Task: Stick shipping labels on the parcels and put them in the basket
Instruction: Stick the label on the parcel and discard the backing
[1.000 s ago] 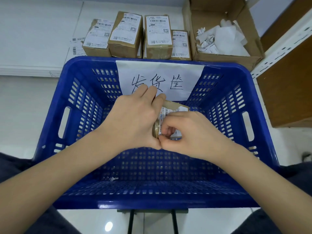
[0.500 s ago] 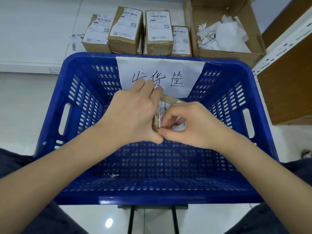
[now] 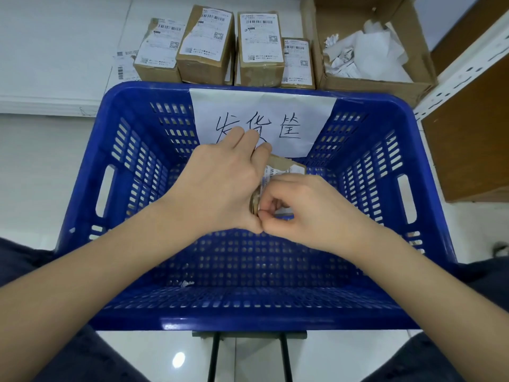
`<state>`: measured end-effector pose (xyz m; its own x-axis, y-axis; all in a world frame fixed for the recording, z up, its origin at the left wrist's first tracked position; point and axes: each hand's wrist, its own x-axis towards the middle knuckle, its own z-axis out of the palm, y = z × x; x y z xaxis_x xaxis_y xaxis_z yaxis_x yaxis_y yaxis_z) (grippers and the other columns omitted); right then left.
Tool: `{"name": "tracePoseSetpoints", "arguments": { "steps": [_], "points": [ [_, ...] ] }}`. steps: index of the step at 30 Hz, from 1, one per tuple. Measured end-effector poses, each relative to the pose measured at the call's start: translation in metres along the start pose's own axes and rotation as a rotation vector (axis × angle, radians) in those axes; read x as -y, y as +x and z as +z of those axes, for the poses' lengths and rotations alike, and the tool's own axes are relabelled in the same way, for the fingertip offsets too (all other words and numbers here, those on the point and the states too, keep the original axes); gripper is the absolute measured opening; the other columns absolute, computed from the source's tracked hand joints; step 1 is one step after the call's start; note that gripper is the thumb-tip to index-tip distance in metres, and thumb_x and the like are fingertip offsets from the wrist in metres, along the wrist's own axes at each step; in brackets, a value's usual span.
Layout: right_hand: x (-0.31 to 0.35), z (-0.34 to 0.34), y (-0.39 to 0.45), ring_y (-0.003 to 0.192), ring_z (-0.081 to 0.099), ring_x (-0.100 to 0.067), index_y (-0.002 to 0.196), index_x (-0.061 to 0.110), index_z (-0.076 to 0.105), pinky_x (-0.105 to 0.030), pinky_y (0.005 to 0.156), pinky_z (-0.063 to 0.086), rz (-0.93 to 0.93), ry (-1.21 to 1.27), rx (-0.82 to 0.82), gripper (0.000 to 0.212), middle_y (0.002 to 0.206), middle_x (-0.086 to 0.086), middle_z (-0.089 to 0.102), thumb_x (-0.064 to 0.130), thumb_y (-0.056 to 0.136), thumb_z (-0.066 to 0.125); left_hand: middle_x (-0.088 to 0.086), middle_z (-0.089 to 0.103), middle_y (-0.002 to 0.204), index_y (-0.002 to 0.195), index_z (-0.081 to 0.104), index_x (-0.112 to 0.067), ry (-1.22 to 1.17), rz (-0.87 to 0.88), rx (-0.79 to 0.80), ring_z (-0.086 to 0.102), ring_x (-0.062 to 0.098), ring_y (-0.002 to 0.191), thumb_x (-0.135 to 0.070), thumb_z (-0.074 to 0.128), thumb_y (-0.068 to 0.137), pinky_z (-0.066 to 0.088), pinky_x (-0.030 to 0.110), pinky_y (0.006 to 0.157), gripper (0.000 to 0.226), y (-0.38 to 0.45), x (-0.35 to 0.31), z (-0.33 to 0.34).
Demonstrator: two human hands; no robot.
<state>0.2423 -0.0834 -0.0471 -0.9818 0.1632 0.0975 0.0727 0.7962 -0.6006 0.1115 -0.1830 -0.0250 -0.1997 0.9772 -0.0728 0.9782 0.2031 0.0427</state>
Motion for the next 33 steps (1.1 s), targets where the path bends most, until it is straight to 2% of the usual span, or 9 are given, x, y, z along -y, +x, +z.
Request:
{"name": "tracePoseSetpoints", "arguments": {
  "steps": [3,9,12,14,20,24,26,30,33],
  "points": [
    [0.000,0.003,0.000,0.058,0.053,-0.019,0.069,0.008,0.059,-0.039,0.052,0.050,-0.051,-0.058,-0.040,0.026,0.064,-0.001,0.057,0.027,0.078,0.044,0.010,0.056,0.082,0.097,0.064,0.000,-0.010,-0.015,-0.026,0.055,0.027,0.074,-0.067,0.069,0.048,0.020,0.023,0.045,0.084,0.003,0.003,-0.001],
    [-0.007,0.008,0.002,0.054,0.049,-0.023,0.069,0.005,0.055,-0.038,0.046,0.047,-0.064,-0.191,-0.068,0.021,0.060,-0.005,0.055,0.021,0.080,0.046,0.009,0.057,0.080,0.096,0.065,-0.001,0.003,-0.004,-0.051,0.055,0.026,0.070,-0.069,0.044,0.046,0.020,0.021,0.048,0.087,0.004,0.005,0.005],
    [-0.012,0.001,0.000,0.064,0.053,-0.014,0.074,0.010,0.062,-0.039,0.056,0.050,-0.019,-0.059,-0.019,0.015,0.069,0.003,0.061,0.023,0.079,0.058,0.010,0.059,0.080,0.099,0.066,0.001,-0.014,-0.011,-0.035,0.057,0.027,0.071,-0.071,0.054,0.041,0.024,0.022,0.048,0.093,0.007,0.006,0.009],
    [-0.012,-0.001,-0.001,0.070,0.055,-0.011,0.080,0.014,0.064,-0.039,0.060,0.051,0.003,-0.039,0.006,0.019,0.075,0.008,0.062,0.031,0.083,0.057,0.010,0.060,0.081,0.101,0.066,0.001,-0.024,-0.025,-0.025,0.058,0.028,0.072,-0.068,0.060,0.037,0.025,0.022,0.048,0.094,0.007,0.007,0.009],
    [-0.019,-0.008,0.002,0.077,0.051,-0.011,0.087,0.012,0.061,-0.043,0.069,0.049,0.063,-0.059,0.092,0.027,0.084,0.004,0.060,0.038,0.085,0.066,0.008,0.058,0.083,0.101,0.065,0.000,-0.012,0.012,-0.059,0.054,0.025,0.072,-0.067,0.045,0.045,0.026,0.022,0.046,0.089,0.004,0.004,0.009],
    [-0.015,-0.005,0.000,0.074,0.053,-0.014,0.083,0.014,0.057,-0.042,0.062,0.050,-0.009,-0.081,0.057,0.032,0.079,0.005,0.059,0.046,0.085,0.051,0.010,0.058,0.084,0.102,0.065,0.002,0.035,0.019,-0.060,0.055,0.027,0.073,-0.061,0.068,0.038,0.025,0.021,0.047,0.090,0.003,0.003,0.007],
    [-0.013,-0.003,0.000,0.073,0.056,-0.019,0.082,0.011,0.058,-0.042,0.059,0.050,-0.050,-0.107,0.030,0.034,0.077,0.002,0.060,0.042,0.084,0.044,0.011,0.058,0.084,0.102,0.065,0.003,0.037,0.004,-0.046,0.055,0.028,0.073,-0.059,0.075,0.034,0.026,0.022,0.046,0.092,0.004,0.003,0.007],
    [-0.008,0.001,0.000,0.065,0.056,-0.023,0.074,0.006,0.059,-0.037,0.047,0.048,-0.155,-0.240,-0.049,0.027,0.070,-0.003,0.059,0.027,0.084,0.044,0.012,0.057,0.083,0.100,0.065,0.003,0.011,-0.021,-0.048,0.055,0.028,0.073,-0.058,0.079,0.035,0.025,0.022,0.045,0.091,0.004,0.002,0.007],
    [-0.006,0.005,0.000,0.061,0.054,-0.024,0.070,0.004,0.058,-0.035,0.041,0.045,-0.180,-0.296,-0.075,0.027,0.065,-0.006,0.057,0.021,0.084,0.042,0.011,0.056,0.083,0.102,0.064,0.002,0.014,-0.009,-0.081,0.054,0.028,0.074,-0.062,0.070,0.044,0.024,0.023,0.046,0.086,0.004,0.002,0.006]
  ]
}}
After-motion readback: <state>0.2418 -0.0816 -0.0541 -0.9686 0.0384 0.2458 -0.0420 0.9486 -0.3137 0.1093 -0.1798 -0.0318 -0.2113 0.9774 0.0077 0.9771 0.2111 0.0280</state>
